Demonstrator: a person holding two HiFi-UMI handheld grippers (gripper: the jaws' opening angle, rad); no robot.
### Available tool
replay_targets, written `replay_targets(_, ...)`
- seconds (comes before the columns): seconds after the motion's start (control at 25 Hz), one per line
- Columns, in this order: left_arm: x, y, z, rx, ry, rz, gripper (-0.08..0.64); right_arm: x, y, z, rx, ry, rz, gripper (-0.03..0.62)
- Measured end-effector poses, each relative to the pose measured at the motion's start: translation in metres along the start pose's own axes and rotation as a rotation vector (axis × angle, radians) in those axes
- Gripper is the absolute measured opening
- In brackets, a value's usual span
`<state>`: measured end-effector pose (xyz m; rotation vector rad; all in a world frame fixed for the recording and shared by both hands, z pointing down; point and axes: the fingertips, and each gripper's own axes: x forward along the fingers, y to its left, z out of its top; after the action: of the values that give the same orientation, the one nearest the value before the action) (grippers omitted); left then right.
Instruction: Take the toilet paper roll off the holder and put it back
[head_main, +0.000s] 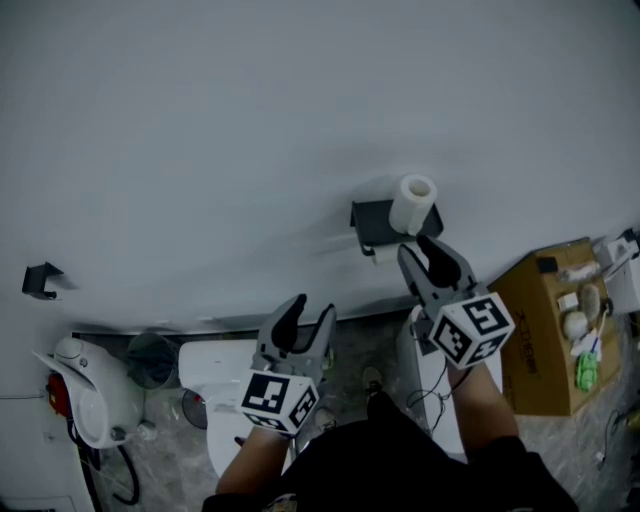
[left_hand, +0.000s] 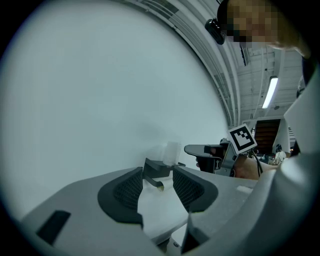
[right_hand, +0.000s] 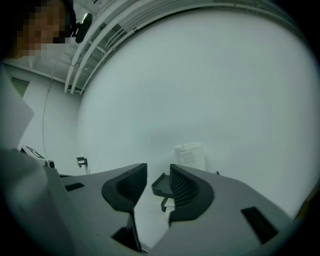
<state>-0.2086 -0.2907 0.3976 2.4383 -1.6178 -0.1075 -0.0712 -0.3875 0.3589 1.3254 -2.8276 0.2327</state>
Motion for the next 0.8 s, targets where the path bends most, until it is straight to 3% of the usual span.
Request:
replay_targets(0.12, -0.020, 0.003, -0.003, 0.003, 0.007, -0.011, 0.173, -0.010, 0.020, -0.005, -0.007, -0.005, -0.010, 0.003)
replay_targets(0.44, -0.044, -0.006, -0.009, -0.003, 0.020, -0.079, 0.173, -0.043, 0.054, -0.024, -0.017, 0.030, -0.021, -0.003)
replay_targets(0.8, -0.033, -0.064, -0.007, 0.018, 0.015, -0.133, 0.159, -0.095, 0.035, -0.018, -0.036, 0.021, -0.025, -0.003)
